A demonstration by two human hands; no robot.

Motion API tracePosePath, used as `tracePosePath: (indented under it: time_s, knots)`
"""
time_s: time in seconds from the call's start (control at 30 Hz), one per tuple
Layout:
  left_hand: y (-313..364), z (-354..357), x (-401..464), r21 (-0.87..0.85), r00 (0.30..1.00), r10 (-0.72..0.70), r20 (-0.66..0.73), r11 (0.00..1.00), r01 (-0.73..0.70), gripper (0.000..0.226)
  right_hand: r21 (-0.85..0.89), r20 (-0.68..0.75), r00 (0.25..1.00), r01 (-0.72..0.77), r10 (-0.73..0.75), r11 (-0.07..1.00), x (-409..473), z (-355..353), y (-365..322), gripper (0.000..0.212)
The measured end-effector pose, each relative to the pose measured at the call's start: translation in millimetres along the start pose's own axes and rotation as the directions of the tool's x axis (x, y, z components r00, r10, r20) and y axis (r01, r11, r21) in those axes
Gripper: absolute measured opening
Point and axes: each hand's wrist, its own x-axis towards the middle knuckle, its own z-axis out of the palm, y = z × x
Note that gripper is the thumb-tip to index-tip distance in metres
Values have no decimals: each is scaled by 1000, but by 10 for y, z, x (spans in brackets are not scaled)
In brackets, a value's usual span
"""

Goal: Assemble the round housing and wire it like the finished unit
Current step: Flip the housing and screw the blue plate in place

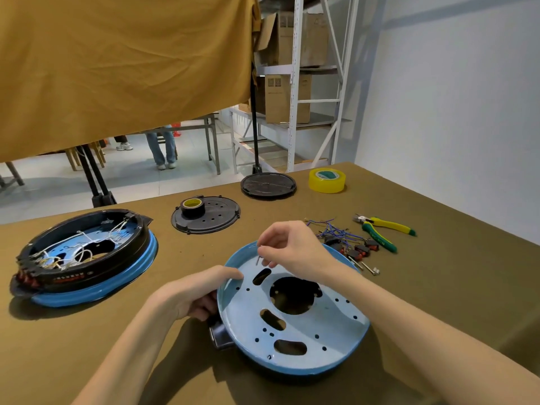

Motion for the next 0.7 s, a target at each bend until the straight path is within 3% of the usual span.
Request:
tracePosePath:
  time_s: [0.13, 0.27, 0.53, 0.7]
  knots:
    - [-73, -91, 13, -74, 990, 51, 129, 996, -42, 84, -25, -12, 1000, 7, -7, 1000, 97, 146, 23, 8]
    - [-182, -176, 76, -224, 960, 93, 264, 974, -33, 81, -94, -3, 999, 49, -49, 994, 108, 244, 76, 7]
    - [-215, -153, 139, -291, 957, 91, 274, 957, -7, 72, -242, 78, 984, 174, -159, 955, 93, 308, 13, 8]
    - [-211, -127, 134, -329, 962, 87, 259, 944, 3, 68, -422, 180, 936, 351, -302, 836, 83, 361, -70, 10]
